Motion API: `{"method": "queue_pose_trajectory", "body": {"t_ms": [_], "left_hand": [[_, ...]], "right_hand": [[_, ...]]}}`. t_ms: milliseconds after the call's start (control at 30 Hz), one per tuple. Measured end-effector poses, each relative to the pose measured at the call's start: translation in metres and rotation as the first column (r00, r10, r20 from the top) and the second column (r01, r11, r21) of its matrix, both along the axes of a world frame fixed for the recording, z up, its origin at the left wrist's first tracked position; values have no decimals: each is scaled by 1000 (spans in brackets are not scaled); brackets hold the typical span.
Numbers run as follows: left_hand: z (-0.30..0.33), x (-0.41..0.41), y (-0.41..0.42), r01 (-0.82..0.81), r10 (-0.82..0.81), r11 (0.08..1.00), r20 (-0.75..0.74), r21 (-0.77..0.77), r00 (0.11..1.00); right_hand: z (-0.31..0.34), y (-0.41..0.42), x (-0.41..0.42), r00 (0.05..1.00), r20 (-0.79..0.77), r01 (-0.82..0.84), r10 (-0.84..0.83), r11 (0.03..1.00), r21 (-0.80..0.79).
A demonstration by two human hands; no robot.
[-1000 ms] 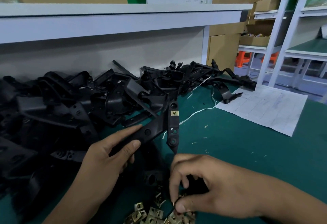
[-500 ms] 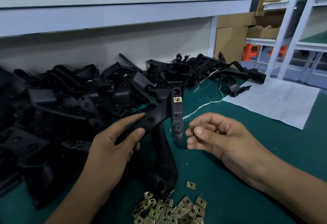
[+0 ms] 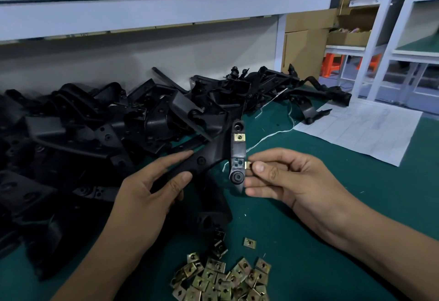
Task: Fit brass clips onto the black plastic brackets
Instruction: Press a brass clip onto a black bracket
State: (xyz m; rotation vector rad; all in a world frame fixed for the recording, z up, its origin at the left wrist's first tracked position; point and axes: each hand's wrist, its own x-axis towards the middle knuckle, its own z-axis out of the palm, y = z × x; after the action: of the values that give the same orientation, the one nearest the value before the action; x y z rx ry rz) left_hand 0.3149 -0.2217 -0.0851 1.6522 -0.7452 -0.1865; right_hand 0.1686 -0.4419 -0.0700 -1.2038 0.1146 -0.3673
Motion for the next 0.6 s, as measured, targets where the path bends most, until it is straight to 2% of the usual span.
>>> {"method": "queue_pose_trajectory", "body": {"t_ms": [267, 433, 600], "left_hand": [[0, -1, -1, -9, 9, 1000, 38, 1, 999], [3, -4, -4, 24, -25, 1000, 62, 14, 998], [6, -6, -3, 54, -56, 997, 37, 49, 998]], "right_hand": [[1, 1, 0, 999, -35, 17, -17, 1000, 4], [1, 0, -1, 1000, -19, 23, -24, 998, -56], [3, -3, -6, 991, 18, -130, 130, 991, -8]]}}
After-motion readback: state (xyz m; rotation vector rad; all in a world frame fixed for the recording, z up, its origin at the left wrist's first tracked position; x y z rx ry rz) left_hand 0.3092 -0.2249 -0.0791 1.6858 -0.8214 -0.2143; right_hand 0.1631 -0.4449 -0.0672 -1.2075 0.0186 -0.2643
